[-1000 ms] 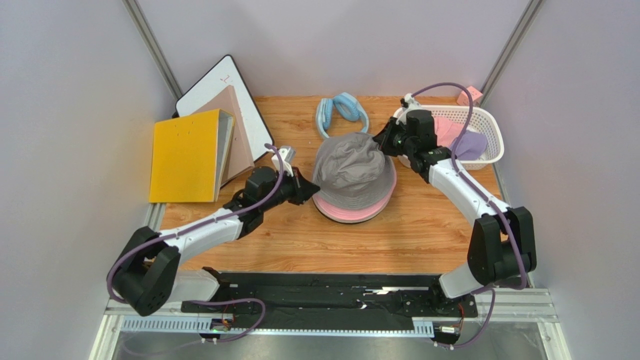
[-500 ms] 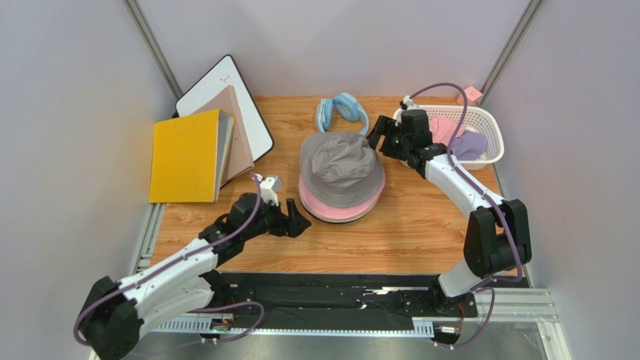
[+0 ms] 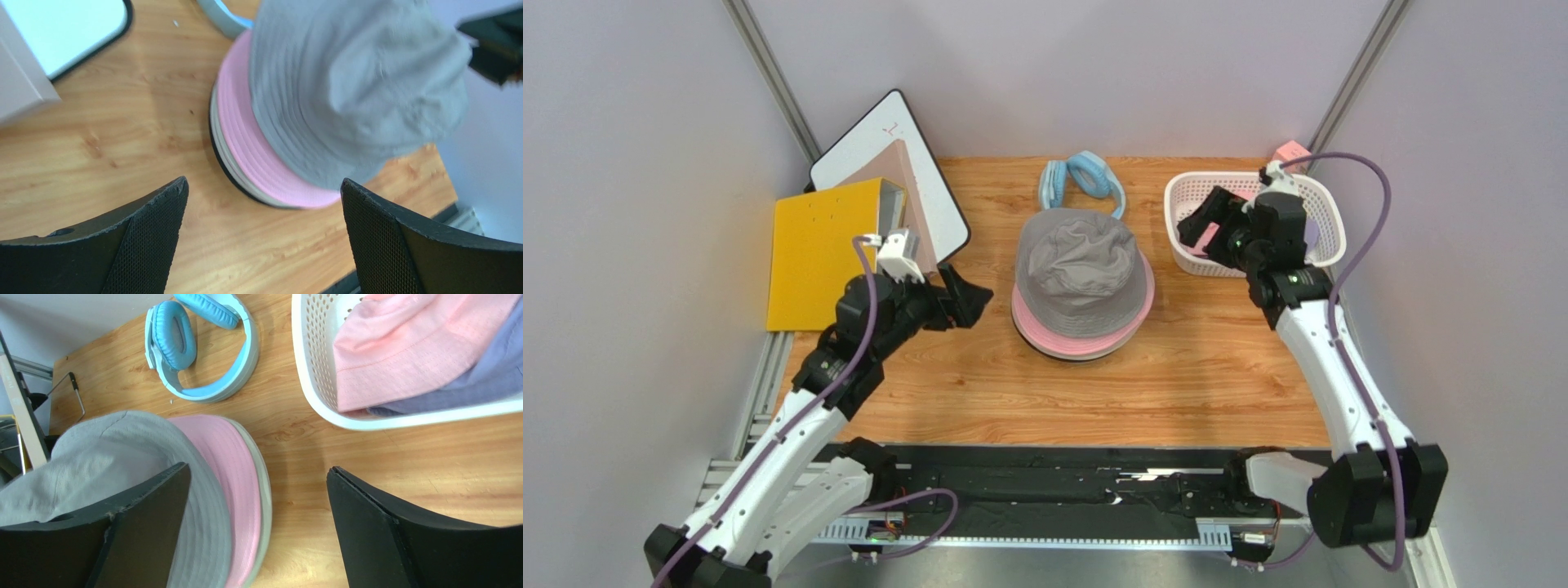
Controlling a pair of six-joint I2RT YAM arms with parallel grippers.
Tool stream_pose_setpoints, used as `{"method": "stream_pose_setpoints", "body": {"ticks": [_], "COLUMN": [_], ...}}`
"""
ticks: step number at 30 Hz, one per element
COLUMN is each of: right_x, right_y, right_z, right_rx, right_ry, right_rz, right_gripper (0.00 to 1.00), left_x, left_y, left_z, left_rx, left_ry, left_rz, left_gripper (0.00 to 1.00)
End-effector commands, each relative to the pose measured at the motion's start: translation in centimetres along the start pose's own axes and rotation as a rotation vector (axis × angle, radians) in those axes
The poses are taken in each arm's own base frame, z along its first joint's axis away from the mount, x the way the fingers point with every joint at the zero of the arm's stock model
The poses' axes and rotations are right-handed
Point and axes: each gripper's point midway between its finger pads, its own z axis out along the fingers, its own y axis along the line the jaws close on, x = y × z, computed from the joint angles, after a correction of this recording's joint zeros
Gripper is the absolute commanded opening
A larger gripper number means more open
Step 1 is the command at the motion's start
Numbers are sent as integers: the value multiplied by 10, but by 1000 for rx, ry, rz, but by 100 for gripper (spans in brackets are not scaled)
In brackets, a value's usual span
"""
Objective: Stack the hats
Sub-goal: Stack the hat on the hat.
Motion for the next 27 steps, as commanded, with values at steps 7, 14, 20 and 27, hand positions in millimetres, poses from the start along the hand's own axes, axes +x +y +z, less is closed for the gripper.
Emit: {"method": "stream_pose_setpoints", "body": {"ticks": [7,14,20,27], "right_x": [99,124,132,145], "right_y": [9,37,65,72], "right_z": [-67,-80,-69,-59], "right_rx": [-287,-479,-542,-544], "right_ry": [81,100,122,146], "right_rz": [221,291,284,296], "right_gripper": [79,79,76,71], "left_x": [-94,-98,-89,-76], "left_y": [-21,-17,-7,-15], "left_z": [87,147,167,176], "left_rx": [126,155,134,207], "left_ry": [-86,-14,45,107], "left_rz": [-23,-34,-32,-72], "left_gripper": [97,95,94,92]}}
